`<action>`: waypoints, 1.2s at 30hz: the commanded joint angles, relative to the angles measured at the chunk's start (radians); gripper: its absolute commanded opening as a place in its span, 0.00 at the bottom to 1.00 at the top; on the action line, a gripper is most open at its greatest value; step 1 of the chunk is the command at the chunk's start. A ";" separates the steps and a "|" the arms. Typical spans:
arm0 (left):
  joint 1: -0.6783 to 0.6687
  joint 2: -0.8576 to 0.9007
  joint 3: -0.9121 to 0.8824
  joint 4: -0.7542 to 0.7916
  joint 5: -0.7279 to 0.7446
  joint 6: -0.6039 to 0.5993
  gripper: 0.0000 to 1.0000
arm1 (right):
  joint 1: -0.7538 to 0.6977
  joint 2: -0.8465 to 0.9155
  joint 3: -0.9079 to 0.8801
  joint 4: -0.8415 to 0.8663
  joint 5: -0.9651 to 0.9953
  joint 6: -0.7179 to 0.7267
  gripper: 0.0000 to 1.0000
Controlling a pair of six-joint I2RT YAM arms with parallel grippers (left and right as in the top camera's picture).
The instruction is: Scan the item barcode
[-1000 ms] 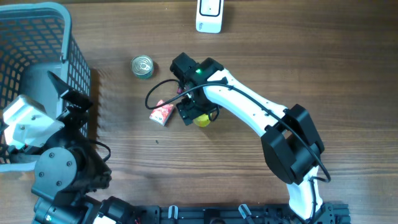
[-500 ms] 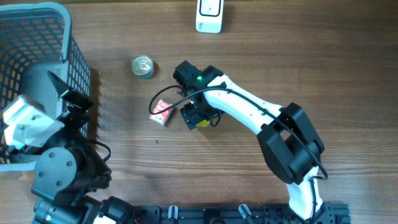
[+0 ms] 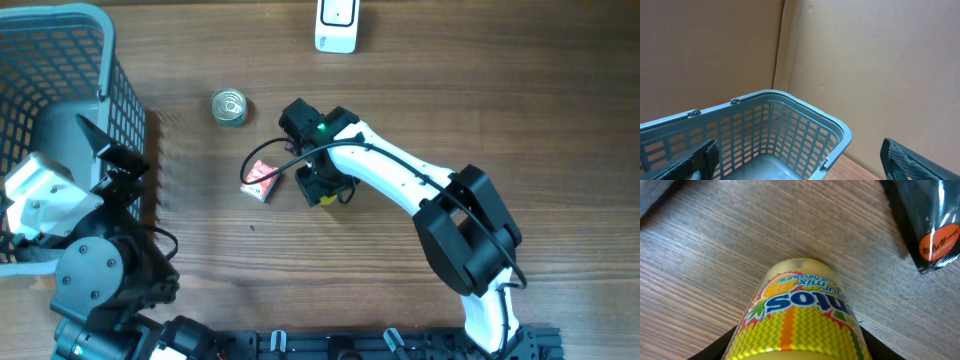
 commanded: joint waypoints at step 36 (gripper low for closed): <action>0.005 0.000 0.012 0.003 -0.018 0.011 1.00 | -0.064 0.000 0.066 -0.344 -0.629 0.146 0.51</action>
